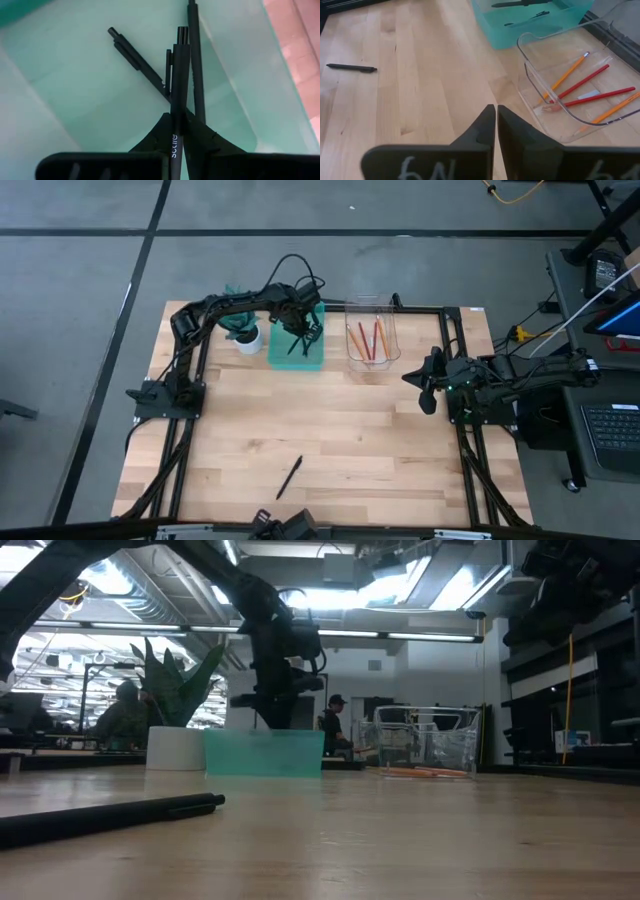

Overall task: Sort pens & pencils
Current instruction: Put the black pen into the green bin

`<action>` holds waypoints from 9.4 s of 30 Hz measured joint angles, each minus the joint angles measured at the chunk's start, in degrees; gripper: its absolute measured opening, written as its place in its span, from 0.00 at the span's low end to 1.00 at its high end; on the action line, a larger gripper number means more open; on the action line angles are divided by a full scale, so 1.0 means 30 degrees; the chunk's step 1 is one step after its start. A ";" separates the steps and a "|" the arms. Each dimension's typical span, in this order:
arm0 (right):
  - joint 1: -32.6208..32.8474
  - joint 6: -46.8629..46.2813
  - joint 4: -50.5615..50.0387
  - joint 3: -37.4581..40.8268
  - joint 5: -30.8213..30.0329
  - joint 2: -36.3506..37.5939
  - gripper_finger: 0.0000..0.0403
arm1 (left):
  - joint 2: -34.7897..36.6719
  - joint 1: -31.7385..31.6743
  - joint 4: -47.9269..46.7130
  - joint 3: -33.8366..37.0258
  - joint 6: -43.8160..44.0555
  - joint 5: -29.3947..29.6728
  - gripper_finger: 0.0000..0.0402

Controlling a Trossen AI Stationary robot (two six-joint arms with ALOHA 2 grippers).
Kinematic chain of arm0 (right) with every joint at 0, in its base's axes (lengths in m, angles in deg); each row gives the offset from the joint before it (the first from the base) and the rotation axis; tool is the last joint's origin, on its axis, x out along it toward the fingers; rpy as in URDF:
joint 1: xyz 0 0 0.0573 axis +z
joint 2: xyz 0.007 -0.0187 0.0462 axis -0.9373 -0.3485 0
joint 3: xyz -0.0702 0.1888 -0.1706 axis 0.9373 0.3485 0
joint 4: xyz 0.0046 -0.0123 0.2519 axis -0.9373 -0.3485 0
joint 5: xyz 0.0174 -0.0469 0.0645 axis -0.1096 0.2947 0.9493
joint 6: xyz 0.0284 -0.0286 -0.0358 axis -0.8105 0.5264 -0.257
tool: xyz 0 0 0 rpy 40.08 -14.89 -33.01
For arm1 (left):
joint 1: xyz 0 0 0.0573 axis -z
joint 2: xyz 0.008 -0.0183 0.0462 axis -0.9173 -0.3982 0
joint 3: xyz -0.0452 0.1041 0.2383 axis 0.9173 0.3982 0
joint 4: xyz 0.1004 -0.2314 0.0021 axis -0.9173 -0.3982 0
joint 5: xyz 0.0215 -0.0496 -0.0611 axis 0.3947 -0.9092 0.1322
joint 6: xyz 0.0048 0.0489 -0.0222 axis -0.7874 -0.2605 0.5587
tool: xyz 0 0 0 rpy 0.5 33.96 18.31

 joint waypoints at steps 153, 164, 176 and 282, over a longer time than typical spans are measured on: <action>-0.0006 -0.0474 -0.0337 0.0000 0.0028 -0.0006 0.05 | -0.0912 1.4737 -0.0853 0.2673 0.5408 -0.1916 0.23; -0.0007 -0.1013 -0.0357 0.0000 0.0024 0.0001 0.05 | -0.0175 1.6207 -1.2645 -0.1320 0.3151 -0.0908 0.23; 0.0000 -0.2000 -0.0350 0.0000 0.0024 0.0001 0.05 | -0.0042 1.8403 -1.1326 0.1708 0.0702 -0.1374 0.23; -0.0002 -0.2455 0.0233 0.0000 0.0021 -0.0001 0.05 | 0.4932 1.7255 0.4074 1.1767 1.0512 -0.0427 0.04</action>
